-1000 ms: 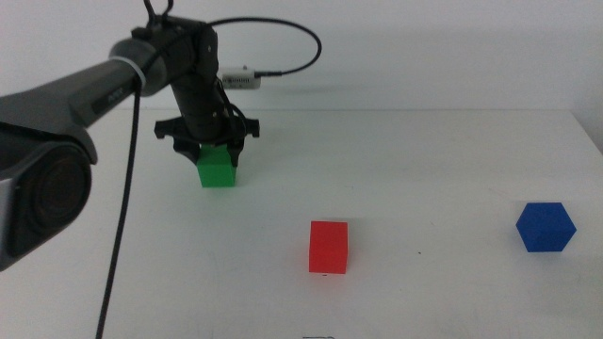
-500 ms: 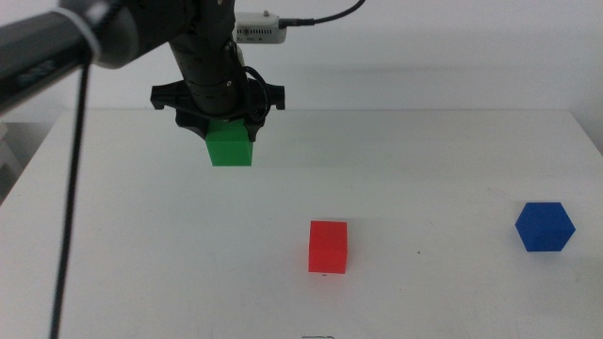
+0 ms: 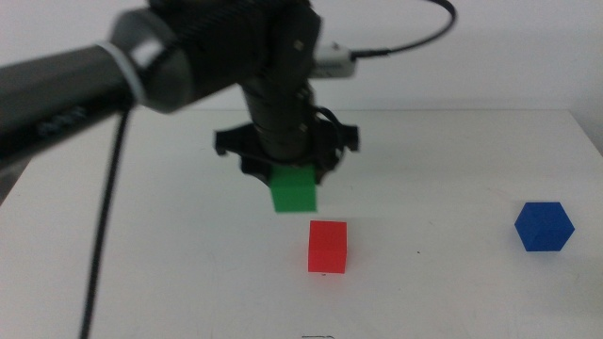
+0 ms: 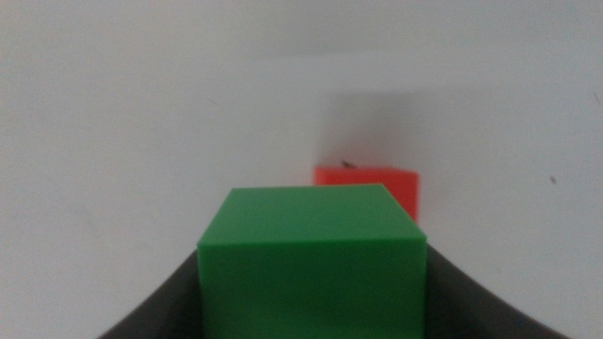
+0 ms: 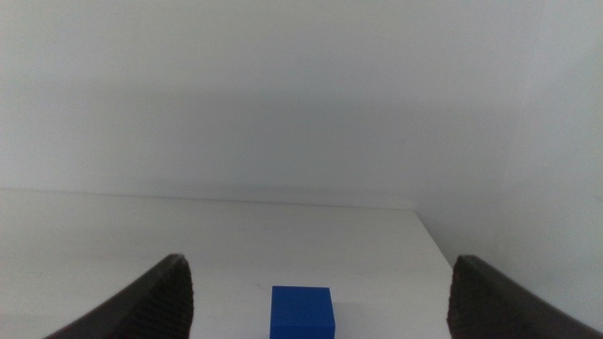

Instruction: Stack red cubes first, then green, then blue cubes in a specific spot.

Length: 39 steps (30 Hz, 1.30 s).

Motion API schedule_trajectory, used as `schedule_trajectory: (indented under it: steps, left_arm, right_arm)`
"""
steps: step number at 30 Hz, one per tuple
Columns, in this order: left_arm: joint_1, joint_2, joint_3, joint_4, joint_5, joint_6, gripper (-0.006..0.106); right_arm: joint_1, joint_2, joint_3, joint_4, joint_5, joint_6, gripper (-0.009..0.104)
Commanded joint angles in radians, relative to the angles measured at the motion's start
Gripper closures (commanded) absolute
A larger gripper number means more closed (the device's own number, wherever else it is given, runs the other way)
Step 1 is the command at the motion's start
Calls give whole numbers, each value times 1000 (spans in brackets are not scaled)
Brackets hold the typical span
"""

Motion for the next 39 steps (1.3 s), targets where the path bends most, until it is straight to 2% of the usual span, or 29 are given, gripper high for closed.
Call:
schedule_trajectory:
  steps: [1, 8, 13, 25, 39]
  left_arm:
    - [-25, -25, -37, -16, -33, -23, 77]
    - [-58, 60, -83, -86, -23, -25, 77]
    - [-63, 96, -104, -94, -30, -22, 77]
    - [-63, 127, -106, -94, -47, -22, 77]
    - [-62, 142, -106, -56, -24, -38, 77]
  right_arm:
    - [-5, -15, -11, -11, -76, -10, 24]
    - [-5, -15, -11, -11, -76, -10, 24]
    - [-5, -15, -11, -11, -76, -10, 24]
    - [-5, -15, -11, -11, -76, -10, 24]
    - [-5, -15, -11, -11, -76, -10, 24]
